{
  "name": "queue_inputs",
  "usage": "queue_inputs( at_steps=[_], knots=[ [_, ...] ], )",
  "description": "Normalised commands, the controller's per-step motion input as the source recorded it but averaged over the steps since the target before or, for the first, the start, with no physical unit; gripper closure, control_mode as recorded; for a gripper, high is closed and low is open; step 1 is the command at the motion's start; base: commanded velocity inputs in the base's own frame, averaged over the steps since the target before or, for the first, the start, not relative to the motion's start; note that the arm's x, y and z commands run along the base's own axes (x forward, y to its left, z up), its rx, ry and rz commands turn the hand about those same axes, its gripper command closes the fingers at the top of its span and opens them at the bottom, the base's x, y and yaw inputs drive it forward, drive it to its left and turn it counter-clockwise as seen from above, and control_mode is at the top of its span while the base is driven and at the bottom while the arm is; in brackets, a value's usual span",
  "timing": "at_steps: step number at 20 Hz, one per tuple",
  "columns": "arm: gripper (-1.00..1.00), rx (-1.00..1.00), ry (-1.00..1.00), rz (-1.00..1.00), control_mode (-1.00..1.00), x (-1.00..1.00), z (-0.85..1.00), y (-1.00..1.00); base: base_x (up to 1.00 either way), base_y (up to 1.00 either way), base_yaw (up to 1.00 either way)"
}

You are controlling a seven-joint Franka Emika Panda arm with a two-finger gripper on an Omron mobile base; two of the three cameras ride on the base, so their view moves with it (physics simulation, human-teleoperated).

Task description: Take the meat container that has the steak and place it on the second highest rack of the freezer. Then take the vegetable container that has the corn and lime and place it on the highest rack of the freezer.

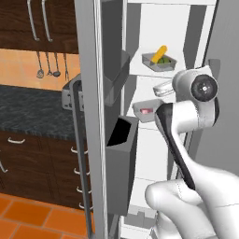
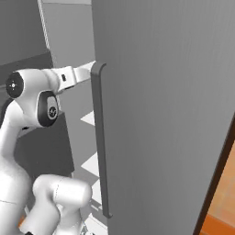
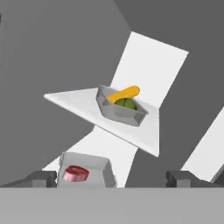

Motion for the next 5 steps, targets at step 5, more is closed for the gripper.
queue_inputs(
  at_steps=[5],
  knots=[
    [-1.0,0.0,-0.18,0.0,-1.0,-1.0,0.17,0.07,0.0,0.0,0.0]
  ],
)
